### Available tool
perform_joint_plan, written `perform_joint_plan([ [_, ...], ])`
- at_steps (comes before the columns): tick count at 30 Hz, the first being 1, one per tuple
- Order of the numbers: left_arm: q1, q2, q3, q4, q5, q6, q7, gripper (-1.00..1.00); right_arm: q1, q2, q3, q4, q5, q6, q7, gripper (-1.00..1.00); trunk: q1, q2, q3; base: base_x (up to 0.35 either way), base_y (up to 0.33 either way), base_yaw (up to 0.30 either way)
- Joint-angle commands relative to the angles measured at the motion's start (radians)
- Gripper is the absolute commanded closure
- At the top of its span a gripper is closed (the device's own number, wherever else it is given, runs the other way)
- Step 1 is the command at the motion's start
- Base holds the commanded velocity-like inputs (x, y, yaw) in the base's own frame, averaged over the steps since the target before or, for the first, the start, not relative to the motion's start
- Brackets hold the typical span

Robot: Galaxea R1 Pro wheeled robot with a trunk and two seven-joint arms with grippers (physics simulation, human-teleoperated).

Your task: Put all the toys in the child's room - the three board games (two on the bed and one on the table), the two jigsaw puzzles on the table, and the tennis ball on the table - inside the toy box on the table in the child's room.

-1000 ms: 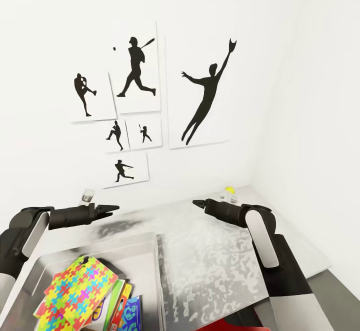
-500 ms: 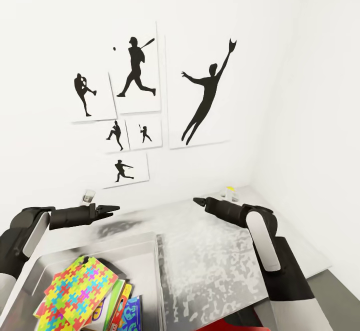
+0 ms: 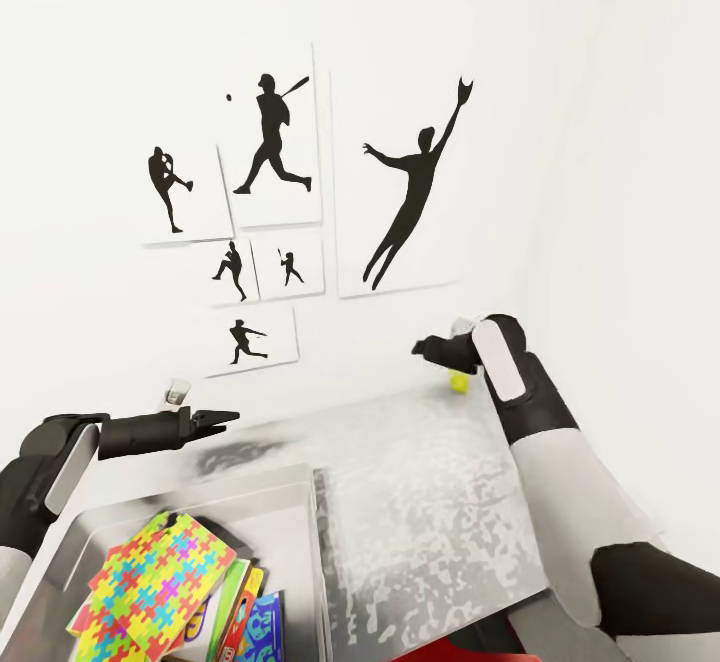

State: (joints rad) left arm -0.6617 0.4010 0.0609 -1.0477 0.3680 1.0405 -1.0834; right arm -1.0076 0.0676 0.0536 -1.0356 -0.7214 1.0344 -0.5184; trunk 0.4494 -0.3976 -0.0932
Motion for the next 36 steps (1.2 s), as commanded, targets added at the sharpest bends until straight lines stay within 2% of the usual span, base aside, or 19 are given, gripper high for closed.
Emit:
perform_joint_plan([
  [1, -0.001, 0.000, 0.000, 0.000, -0.001, 0.004, -0.004, -1.00, -0.045, -0.002, 0.001, 0.074, -0.009, -0.018, -0.017, -1.00, 0.001, -0.002, -0.002, 0.000, 0.000, 0.000],
  [3, -0.001, 0.000, 0.000, -0.001, 0.000, 0.004, -0.004, -1.00, -0.085, -0.003, 0.002, 0.139, -0.008, -0.043, -0.021, -1.00, 0.001, -0.002, -0.002, 0.000, 0.000, 0.000],
  [6, -0.001, 0.001, 0.000, -0.001, 0.000, 0.004, -0.004, -1.00, -0.171, -0.006, 0.006, 0.286, -0.006, -0.095, -0.025, -1.00, 0.001, -0.002, -0.002, 0.000, 0.000, 0.000],
  [9, -0.001, 0.001, 0.000, -0.001, 0.001, 0.005, -0.004, -1.00, -0.220, -0.010, 0.007, 0.383, -0.004, -0.115, -0.027, -1.00, 0.001, -0.002, -0.002, 0.000, 0.000, 0.000],
  [12, -0.001, 0.002, 0.000, -0.005, 0.001, 0.006, -0.008, -1.00, -0.249, -0.023, 0.009, 0.438, -0.003, -0.129, -0.027, -1.00, 0.001, -0.002, -0.002, 0.000, 0.000, 0.000],
  [16, -0.002, 0.002, 0.000, -0.010, 0.002, 0.007, -0.053, -1.00, -0.263, -0.037, 0.014, 0.449, -0.003, -0.138, -0.023, -1.00, 0.001, -0.002, -0.002, 0.000, 0.000, 0.000],
  [18, -0.003, 0.004, 0.000, -0.012, 0.002, 0.007, -0.102, -1.00, -0.265, -0.040, 0.015, 0.435, -0.003, -0.140, -0.021, -1.00, 0.001, -0.002, -0.002, 0.000, 0.000, 0.000],
  [21, -0.012, 0.014, 0.000, -0.013, -0.001, 0.007, -0.208, -1.00, -0.263, -0.042, 0.026, 0.396, -0.003, -0.141, -0.021, -1.00, 0.001, -0.002, -0.002, 0.000, 0.000, 0.000],
  [25, -0.017, 0.022, -0.003, -0.015, -0.005, 0.007, -0.299, -1.00, -0.258, -0.044, 0.049, 0.374, -0.002, -0.142, -0.022, -1.00, 0.001, -0.002, -0.002, 0.000, 0.000, 0.000],
  [26, -0.018, 0.023, -0.013, -0.015, -0.006, 0.007, -0.321, -1.00, -0.256, -0.044, 0.055, 0.370, -0.001, -0.143, -0.023, -1.00, 0.001, -0.002, -0.002, 0.000, 0.000, 0.000],
  [32, -0.023, 0.022, -0.075, -0.018, -0.002, 0.007, -0.354, -1.00, -0.254, -0.044, 0.068, 0.364, -0.001, -0.145, -0.023, -1.00, 0.001, -0.002, -0.002, 0.000, 0.000, 0.000],
  [36, -0.062, -0.002, -0.103, -0.049, -0.003, 0.007, -0.361, -1.00, -0.254, -0.044, 0.071, 0.363, -0.001, -0.155, -0.022, -1.00, 0.001, -0.002, -0.002, 0.000, 0.000, 0.000],
])
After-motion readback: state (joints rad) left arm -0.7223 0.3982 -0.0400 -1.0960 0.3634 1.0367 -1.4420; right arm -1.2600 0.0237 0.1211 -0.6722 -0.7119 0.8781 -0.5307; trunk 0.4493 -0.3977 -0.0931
